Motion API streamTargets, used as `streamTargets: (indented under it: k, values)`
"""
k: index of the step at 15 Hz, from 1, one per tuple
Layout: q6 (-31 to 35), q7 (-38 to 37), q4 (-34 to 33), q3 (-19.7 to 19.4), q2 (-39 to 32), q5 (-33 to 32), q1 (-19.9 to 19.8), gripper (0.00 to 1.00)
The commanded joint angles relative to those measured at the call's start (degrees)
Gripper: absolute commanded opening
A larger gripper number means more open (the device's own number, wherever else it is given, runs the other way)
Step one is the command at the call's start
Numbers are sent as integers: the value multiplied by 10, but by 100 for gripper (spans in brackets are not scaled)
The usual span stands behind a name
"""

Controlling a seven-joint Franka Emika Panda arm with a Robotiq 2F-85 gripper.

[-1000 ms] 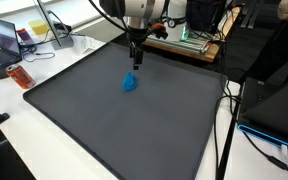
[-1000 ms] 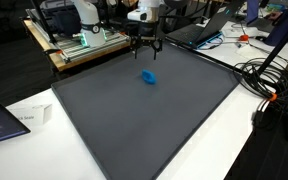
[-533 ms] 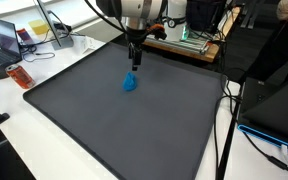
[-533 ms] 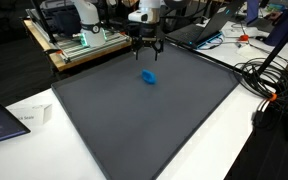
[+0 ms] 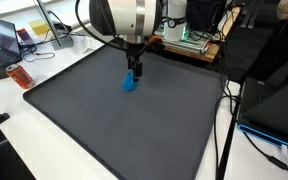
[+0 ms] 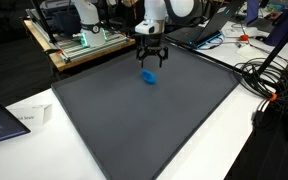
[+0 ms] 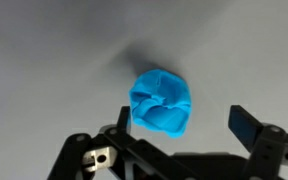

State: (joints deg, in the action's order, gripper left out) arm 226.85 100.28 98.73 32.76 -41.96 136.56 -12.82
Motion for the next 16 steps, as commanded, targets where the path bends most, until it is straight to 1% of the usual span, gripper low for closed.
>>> streamTargets:
  k: [1, 10, 14, 15, 16]
  values:
    - [16, 43, -47, -12, -38, 20, 6, 100]
    - [44, 77, -80, -10, -85, 27, 2, 100]
    - [38, 63, -80, -18, -85, 28, 6, 100]
    - [37, 63, -82, -19, -87, 28, 5, 98]
    - [39, 65, -86, -19, -92, 30, 4, 90]
